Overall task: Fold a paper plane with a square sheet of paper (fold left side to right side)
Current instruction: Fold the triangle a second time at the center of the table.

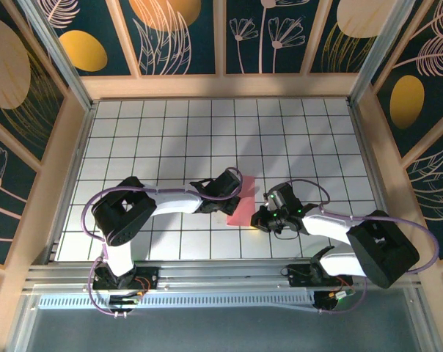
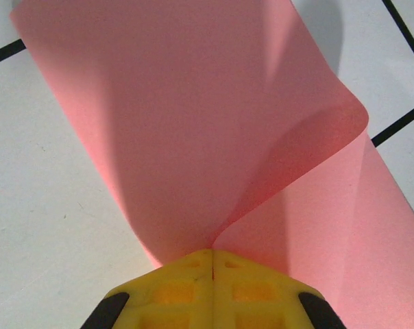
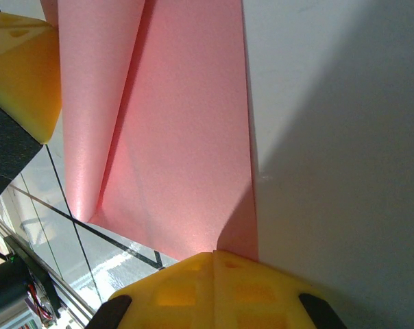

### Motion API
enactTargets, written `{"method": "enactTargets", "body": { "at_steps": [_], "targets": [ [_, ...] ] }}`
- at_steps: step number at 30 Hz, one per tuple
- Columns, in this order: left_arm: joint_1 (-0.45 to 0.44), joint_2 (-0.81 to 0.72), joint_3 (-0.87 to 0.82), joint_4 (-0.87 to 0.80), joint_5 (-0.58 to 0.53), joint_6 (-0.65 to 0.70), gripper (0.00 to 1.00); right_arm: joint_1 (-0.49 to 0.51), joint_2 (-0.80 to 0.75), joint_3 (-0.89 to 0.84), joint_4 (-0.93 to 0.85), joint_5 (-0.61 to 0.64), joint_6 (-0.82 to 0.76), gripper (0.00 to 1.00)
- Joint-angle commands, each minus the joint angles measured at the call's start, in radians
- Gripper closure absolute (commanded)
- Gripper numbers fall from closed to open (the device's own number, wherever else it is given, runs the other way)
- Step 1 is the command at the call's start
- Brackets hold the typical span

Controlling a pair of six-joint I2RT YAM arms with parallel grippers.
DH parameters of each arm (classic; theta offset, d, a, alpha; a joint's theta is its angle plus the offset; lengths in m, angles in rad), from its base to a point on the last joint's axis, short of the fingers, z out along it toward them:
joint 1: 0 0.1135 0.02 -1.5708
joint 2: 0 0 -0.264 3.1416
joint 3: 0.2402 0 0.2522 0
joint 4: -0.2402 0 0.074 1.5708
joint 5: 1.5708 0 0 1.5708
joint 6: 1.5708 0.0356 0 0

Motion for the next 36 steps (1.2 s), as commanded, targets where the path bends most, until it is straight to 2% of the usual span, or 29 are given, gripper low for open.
{"method": "enactTargets", "body": {
  "at_steps": [1, 23, 36],
  "targets": [
    [0.008, 0.012, 0.019, -0.033, -0.028, 0.018, 1.0, 0.006, 0.025, 0.0, -0.074, 0.056, -0.014, 1.0],
    [0.009, 0.053, 0.027, -0.025, 0.029, 0.032, 1.0, 0.004, 0.015, 0.006, -0.059, 0.043, -0.009, 1.0],
    [0.008, 0.05, 0.023, -0.029, 0.04, 0.028, 1.0, -0.051, -0.141, 0.041, -0.055, -0.019, 0.009, 1.0]
  ]
}}
